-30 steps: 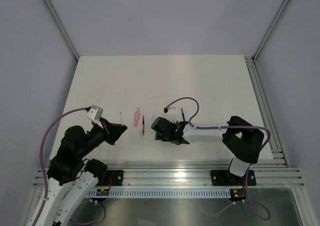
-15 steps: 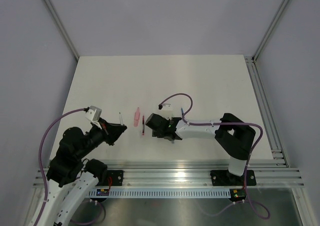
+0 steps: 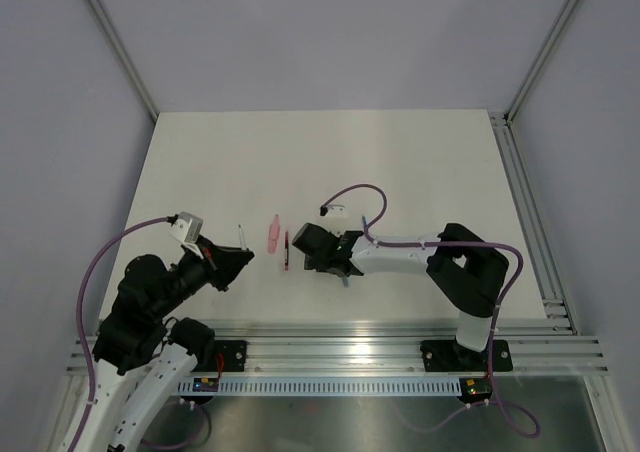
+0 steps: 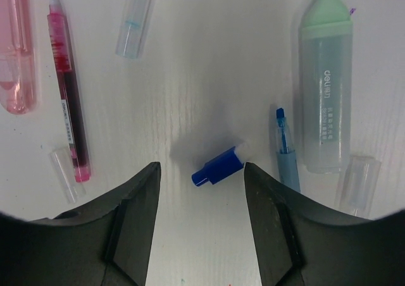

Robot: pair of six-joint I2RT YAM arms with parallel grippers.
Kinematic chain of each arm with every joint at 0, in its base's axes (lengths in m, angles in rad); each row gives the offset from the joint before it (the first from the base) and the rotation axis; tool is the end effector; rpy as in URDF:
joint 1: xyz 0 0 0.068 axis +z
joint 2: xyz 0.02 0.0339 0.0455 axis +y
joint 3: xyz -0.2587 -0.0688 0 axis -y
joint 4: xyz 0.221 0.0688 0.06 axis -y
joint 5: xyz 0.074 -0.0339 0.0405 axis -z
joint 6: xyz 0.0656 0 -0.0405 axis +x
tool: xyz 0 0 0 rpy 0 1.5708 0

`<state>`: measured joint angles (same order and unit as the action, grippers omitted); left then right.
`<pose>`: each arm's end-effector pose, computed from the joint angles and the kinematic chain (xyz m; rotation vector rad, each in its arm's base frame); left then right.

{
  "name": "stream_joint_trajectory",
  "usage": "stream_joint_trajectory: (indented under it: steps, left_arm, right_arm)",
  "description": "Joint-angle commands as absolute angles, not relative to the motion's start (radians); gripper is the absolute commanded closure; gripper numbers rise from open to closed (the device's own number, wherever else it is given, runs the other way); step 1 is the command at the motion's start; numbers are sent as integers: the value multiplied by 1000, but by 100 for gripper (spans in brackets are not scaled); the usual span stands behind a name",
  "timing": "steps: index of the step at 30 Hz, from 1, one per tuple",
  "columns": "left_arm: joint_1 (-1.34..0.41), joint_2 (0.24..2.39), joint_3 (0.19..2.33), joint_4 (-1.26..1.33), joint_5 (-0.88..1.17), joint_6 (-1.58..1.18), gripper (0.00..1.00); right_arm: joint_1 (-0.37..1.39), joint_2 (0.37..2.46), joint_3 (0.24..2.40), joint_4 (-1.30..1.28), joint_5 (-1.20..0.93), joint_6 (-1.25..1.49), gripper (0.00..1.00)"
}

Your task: Insert the pens into the pen caps

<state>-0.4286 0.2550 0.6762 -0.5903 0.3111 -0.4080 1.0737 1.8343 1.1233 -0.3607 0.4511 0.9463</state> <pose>0.0656 -0.0521 0.3009 0.2566 1.7969 -0.8746 0.1957 0.3007 0.1477 -0.0132 2.4970 0.2338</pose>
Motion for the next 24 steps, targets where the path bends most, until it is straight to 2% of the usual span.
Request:
stream_joint_trajectory:
  steps: [1, 5, 7, 12, 15, 20, 24]
  left_arm:
    - [-423, 265, 669, -545, 336, -388, 100]
    - [-423, 267, 669, -546, 336, -390, 100]
    - [-423, 273, 669, -543, 337, -390, 100]
    - [-423, 271, 669, -545, 337, -388, 100]
    - [-423, 272, 669, -543, 341, -388, 100]
    - [-423, 264, 669, -545, 337, -388, 100]
    - [-423, 255, 669, -545, 337, -388, 100]
  right_arm:
    - [1054, 1842, 1115, -305, 456, 934, 38]
    - [1045, 1862, 1141, -325, 465, 919, 43]
    - [1043, 1873, 1144, -331, 469, 913, 54]
    - [1043, 1901, 1177, -354, 456, 896, 62]
    - [1043, 1914, 1189, -367, 457, 885, 63]
    - [1045, 1919, 1204, -411, 454, 877, 71]
    - [1048, 1914, 1216, -454, 439, 859, 71]
